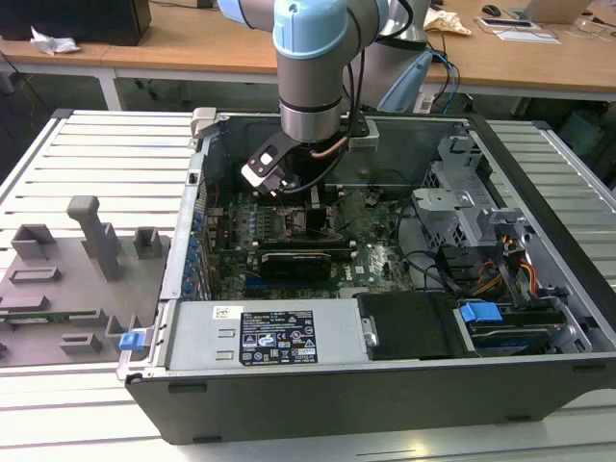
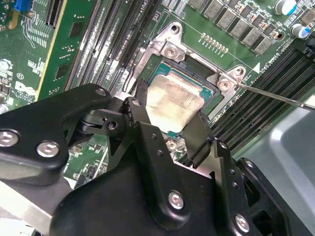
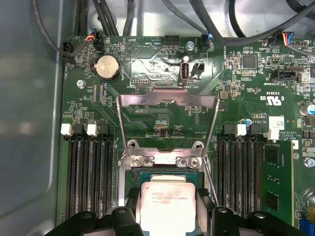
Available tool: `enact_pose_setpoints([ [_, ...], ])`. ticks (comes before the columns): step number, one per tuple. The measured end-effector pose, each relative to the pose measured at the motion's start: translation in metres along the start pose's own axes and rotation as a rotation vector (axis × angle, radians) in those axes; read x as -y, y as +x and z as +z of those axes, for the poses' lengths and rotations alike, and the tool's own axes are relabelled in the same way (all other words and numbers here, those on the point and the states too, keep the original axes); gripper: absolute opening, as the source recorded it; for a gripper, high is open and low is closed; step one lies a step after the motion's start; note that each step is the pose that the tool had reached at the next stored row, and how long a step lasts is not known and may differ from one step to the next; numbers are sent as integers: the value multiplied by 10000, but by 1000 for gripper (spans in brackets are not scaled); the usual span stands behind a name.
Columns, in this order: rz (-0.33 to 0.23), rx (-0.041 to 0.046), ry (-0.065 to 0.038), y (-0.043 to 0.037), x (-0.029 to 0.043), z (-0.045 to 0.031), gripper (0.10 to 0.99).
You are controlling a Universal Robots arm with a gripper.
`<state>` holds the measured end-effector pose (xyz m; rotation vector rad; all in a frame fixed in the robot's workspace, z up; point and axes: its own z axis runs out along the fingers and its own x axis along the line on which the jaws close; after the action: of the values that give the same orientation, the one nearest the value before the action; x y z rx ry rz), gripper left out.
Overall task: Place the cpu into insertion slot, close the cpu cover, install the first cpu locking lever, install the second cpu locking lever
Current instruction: 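Place the cpu into insertion slot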
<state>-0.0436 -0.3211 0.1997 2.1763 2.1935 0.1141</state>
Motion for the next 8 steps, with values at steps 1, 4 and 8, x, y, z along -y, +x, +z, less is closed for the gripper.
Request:
enact_pose_setpoints([
  [1, 0, 0, 0, 0, 0, 0, 537],
  [4, 0, -1, 0, 0, 0, 2, 612],
  [8, 3, -34, 0, 19, 0, 5, 612],
])
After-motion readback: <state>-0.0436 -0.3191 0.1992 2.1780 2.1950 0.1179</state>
